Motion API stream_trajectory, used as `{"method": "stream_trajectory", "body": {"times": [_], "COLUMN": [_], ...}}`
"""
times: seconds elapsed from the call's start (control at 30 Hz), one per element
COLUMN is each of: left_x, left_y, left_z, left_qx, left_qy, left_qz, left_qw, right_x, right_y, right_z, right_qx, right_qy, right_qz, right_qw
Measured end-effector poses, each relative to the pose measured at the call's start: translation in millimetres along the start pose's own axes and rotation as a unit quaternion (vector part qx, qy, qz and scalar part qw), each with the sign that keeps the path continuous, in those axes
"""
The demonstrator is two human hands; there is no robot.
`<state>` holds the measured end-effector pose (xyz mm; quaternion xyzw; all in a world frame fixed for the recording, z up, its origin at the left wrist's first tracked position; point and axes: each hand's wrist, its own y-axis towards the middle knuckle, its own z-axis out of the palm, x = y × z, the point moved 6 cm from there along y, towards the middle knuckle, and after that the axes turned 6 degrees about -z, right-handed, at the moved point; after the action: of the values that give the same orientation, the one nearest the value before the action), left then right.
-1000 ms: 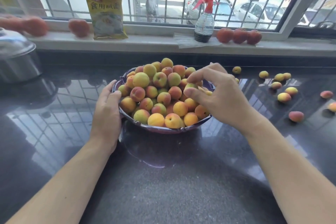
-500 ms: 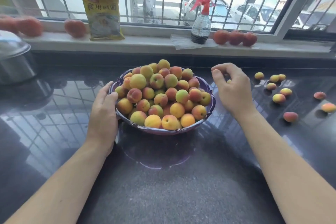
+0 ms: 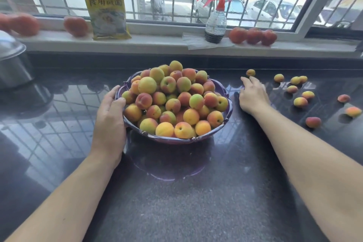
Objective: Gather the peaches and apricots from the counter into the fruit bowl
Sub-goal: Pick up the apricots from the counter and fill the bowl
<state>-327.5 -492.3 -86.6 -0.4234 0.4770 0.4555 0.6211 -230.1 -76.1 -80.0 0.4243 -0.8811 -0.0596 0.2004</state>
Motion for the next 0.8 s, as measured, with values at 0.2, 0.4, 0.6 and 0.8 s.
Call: {"method": "stream_trajectory", "body": {"times": [0.2, 0.4, 0.6, 0.8], "left_x": [1, 2, 1, 1], "left_y": [2, 3, 5, 2], "left_z": [0, -1, -2, -2], "left_qx": [0.011, 0.014, 0.002, 0.006], "left_qy": [0.005, 0.002, 0.0, -0.003], "left_qz": [0.001, 0.001, 0.001, -0.002], "left_qw": [1.0, 1.0, 1.0, 1.0], "right_x": [-3, -8, 59, 188], "right_y": [-5, -21, -49, -137], "right_z": [-9, -22, -84, -106], "right_qx": [-0.066, -0.12, -0.105, 0.038], "right_qy": [0.005, 0.15, 0.356, 0.249], "right_qz": [0.009, 0.006, -0.095, -0.388], "right_qw": [0.998, 0.981, 0.924, 0.887]}}
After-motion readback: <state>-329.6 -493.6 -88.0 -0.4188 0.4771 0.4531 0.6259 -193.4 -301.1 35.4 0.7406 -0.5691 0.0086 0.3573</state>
